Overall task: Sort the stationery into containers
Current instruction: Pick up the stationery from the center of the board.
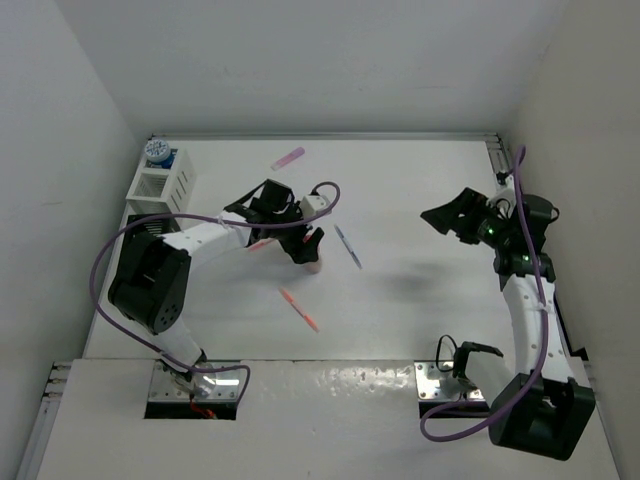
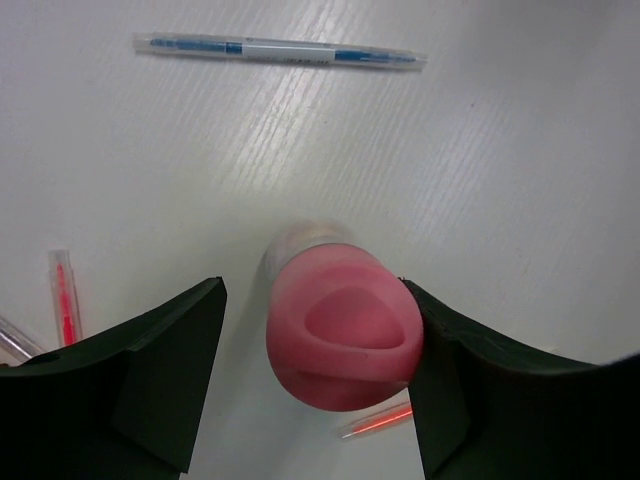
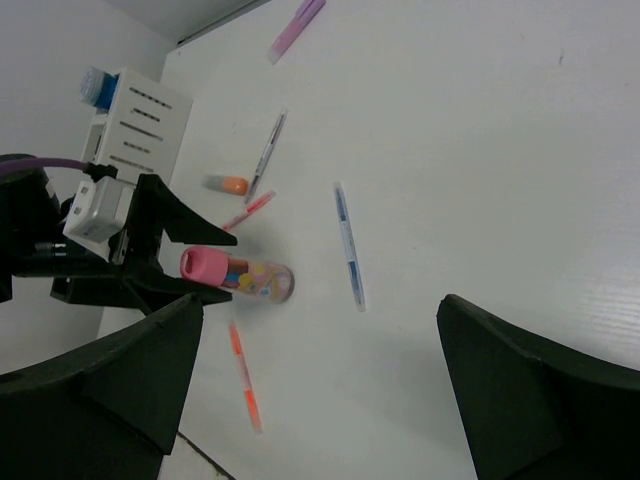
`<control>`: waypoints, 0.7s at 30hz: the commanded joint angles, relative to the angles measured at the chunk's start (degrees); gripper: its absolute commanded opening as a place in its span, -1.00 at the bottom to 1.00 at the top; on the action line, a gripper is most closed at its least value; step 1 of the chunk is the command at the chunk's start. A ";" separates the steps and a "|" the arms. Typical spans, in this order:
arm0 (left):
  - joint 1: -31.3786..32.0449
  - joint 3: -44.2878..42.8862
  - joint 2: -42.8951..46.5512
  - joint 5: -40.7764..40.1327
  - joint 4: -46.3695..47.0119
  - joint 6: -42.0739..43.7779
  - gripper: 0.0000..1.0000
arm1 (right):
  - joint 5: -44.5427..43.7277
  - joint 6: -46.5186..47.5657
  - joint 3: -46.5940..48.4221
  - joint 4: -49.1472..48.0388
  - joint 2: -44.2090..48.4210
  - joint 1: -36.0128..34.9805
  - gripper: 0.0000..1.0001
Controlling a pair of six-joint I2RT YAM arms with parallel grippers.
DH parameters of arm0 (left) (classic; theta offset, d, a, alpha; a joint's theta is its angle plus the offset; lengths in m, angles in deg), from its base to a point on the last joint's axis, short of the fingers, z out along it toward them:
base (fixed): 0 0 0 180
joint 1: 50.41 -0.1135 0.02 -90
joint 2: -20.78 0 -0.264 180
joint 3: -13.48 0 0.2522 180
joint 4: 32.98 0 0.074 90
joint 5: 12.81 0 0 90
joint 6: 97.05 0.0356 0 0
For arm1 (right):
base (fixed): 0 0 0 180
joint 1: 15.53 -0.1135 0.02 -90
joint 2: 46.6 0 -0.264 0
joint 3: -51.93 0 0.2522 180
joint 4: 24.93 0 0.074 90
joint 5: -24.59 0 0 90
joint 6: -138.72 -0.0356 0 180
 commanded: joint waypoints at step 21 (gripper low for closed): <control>-10.02 -7.38 6.94 2.10 -6.40 0.23 -0.93 | 2.25 3.48 -0.06 1.15 -1.34 -1.42 0.90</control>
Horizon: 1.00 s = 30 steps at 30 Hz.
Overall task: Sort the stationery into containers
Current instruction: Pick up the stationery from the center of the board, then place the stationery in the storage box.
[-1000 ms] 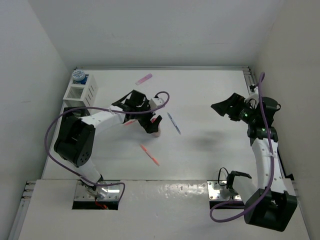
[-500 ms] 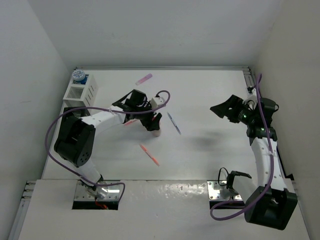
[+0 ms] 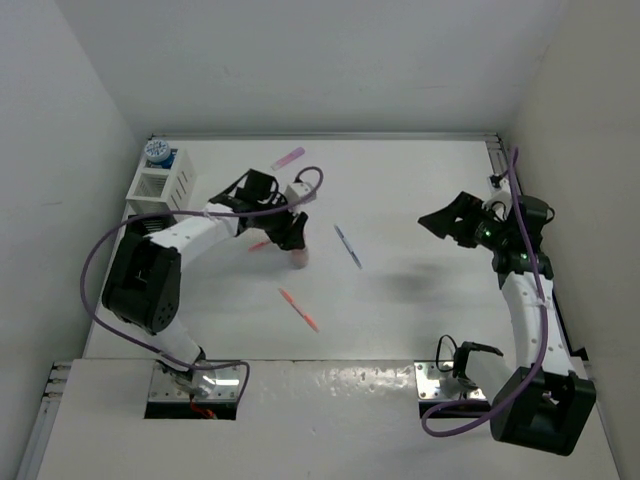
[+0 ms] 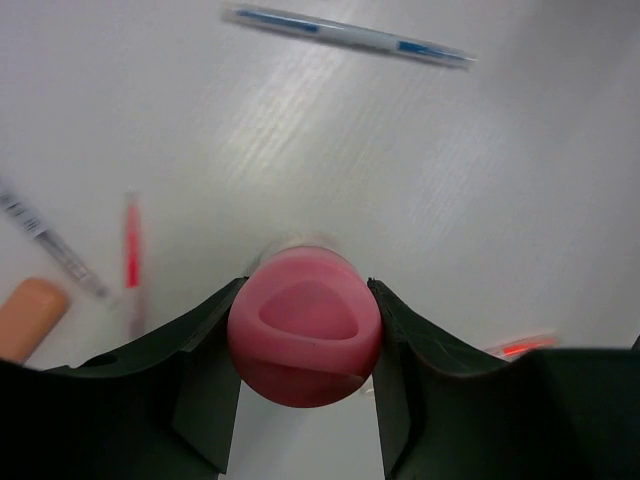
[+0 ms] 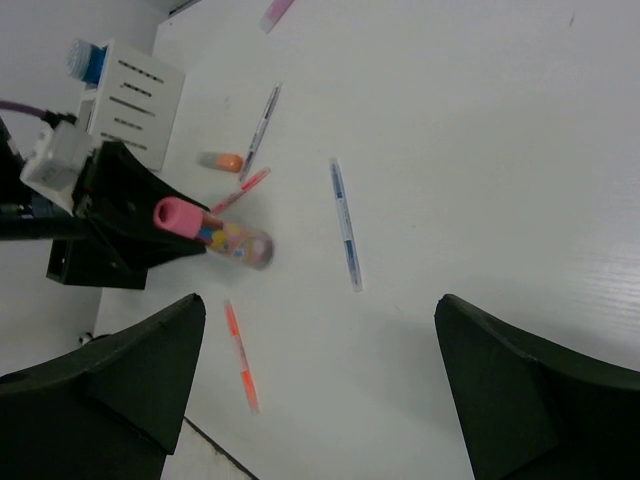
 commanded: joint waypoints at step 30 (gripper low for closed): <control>-68.90 -21.42 20.16 3.78 -47.32 20.45 -1.00 | -2.32 11.60 5.66 4.76 -7.77 -19.88 0.87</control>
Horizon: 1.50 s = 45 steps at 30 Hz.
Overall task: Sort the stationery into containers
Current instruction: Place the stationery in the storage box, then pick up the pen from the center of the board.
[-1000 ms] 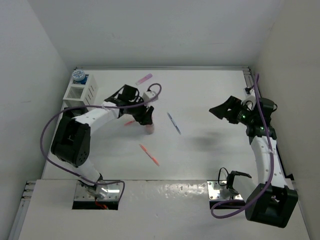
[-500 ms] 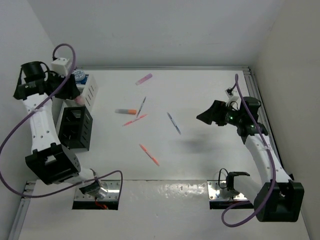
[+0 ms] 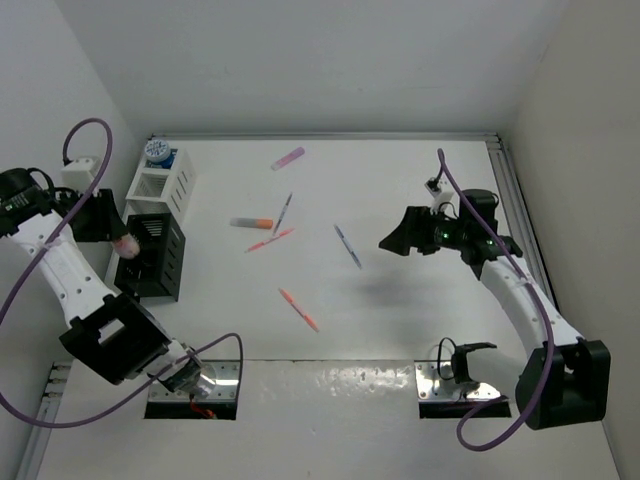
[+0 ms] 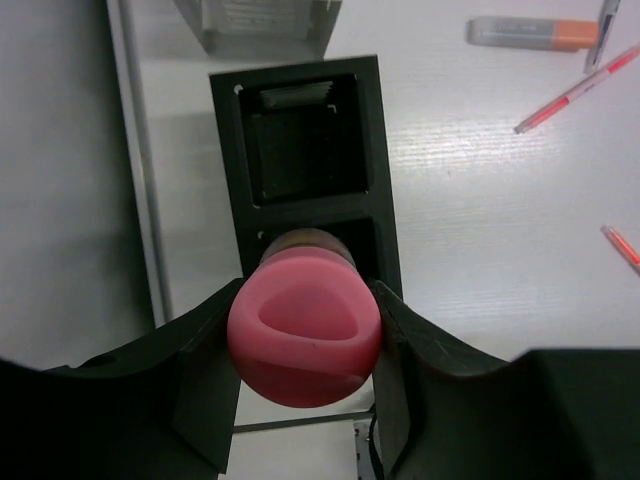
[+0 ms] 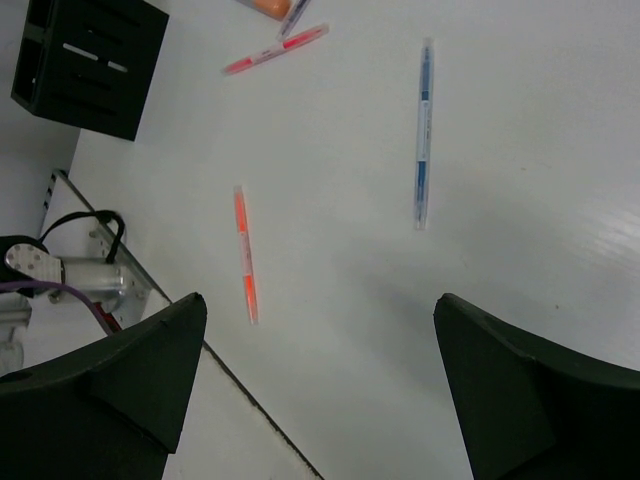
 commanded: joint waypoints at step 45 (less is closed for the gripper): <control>1.93 -2.17 -0.84 16.70 -1.46 9.95 0.58 | -12.30 24.98 53.59 -13.43 -56.02 -28.46 0.32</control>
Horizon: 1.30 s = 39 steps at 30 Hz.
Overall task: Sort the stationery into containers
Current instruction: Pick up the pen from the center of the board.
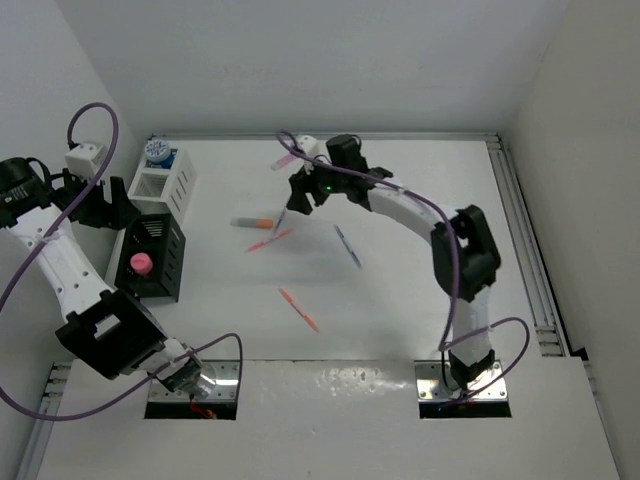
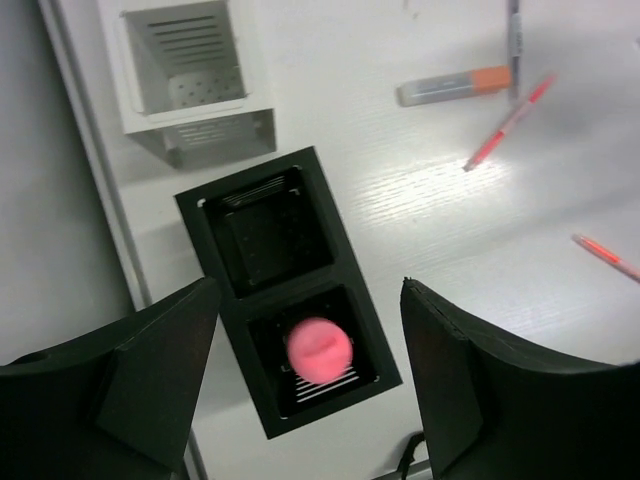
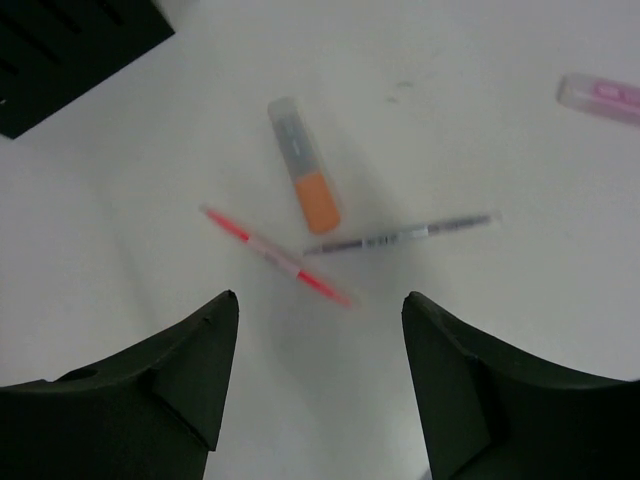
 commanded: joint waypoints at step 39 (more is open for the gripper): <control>1.26 -8.17 -1.05 11.99 -10.75 12.39 0.60 | -0.86 16.24 13.44 -13.05 -19.80 -10.16 -0.93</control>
